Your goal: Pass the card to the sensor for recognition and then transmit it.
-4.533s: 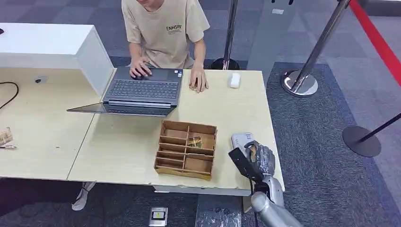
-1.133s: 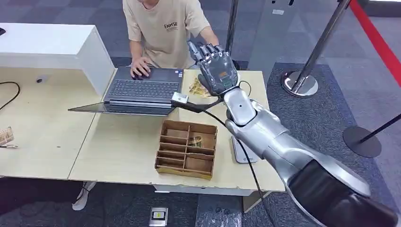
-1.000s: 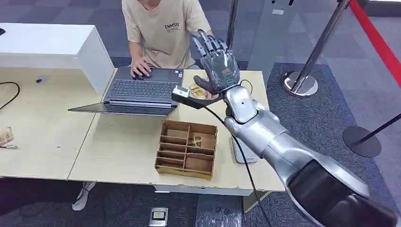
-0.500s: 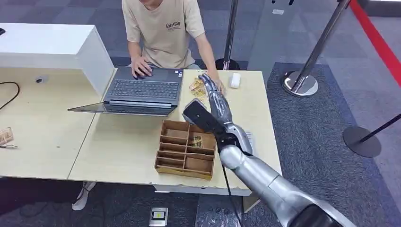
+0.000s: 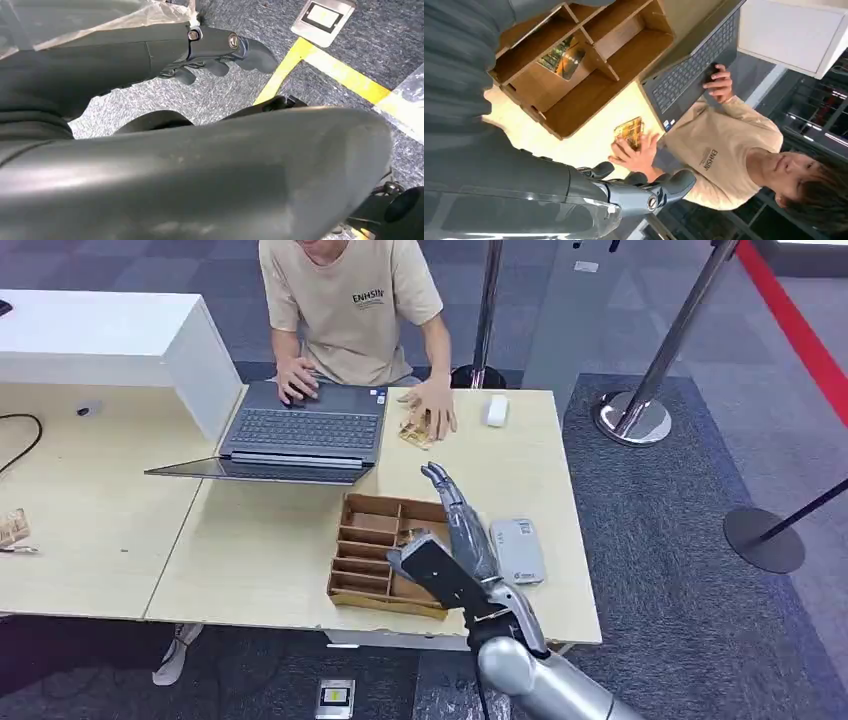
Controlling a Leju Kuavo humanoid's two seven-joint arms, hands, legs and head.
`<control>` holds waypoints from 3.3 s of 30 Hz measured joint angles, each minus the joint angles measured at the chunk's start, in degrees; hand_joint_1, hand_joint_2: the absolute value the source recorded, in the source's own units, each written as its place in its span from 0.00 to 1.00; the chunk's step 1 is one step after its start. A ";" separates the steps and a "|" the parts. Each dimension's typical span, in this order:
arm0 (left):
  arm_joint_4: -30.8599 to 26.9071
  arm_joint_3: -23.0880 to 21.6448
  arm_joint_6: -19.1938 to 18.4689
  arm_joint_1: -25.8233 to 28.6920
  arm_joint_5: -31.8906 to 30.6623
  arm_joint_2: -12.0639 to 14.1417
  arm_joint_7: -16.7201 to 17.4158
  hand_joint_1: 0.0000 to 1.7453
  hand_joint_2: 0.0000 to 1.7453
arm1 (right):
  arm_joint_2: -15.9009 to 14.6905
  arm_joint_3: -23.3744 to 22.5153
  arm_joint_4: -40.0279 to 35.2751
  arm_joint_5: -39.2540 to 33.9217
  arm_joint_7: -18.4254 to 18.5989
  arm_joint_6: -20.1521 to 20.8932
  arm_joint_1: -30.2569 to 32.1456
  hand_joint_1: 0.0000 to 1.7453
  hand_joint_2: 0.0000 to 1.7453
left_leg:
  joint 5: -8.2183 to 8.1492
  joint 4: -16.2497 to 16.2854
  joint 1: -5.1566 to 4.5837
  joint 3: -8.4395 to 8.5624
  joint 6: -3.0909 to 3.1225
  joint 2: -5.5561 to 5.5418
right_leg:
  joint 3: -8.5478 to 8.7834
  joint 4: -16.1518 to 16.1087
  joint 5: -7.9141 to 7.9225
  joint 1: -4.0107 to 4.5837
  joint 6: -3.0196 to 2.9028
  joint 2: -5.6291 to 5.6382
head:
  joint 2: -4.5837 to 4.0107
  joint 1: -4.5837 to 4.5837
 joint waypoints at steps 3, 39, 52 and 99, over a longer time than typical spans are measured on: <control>0.00 0.00 0.00 -0.06 -0.07 0.07 0.00 0.00 0.00 | -0.37 0.31 -0.44 4.32 0.79 -2.45 0.33 0.00 1.00 | 0.00 0.00 0.00 -0.01 0.00 0.00 | 0.00 0.00 0.00 0.00 0.00 0.00 | 0.00 0.00; 0.00 0.00 -0.63 -0.45 -0.09 0.07 0.42 0.00 0.00 | 0.35 5.14 10.98 22.95 6.45 -9.13 0.82 0.00 1.00 | 0.00 0.00 0.00 -0.01 0.00 0.00 | 0.01 0.01 0.00 0.00 0.00 0.00 | 0.00 -0.02; 0.00 0.00 -0.63 -0.49 0.11 0.07 0.31 0.00 0.00 | 1.20 6.21 16.40 21.59 5.62 -9.20 0.64 0.00 1.00 | 0.00 0.00 0.00 -0.02 0.00 0.00 | 0.01 0.00 0.00 0.00 0.00 -0.01 | 0.00 0.00; 0.00 -0.02 -1.86 -0.93 0.81 0.11 0.39 0.00 0.00 | 0.57 1.90 8.88 23.08 3.89 -9.62 -4.39 1.00 1.00 | 0.08 0.00 -0.01 0.01 0.00 0.05 | 0.02 0.02 0.07 -0.01 0.01 0.00 | 0.00 0.00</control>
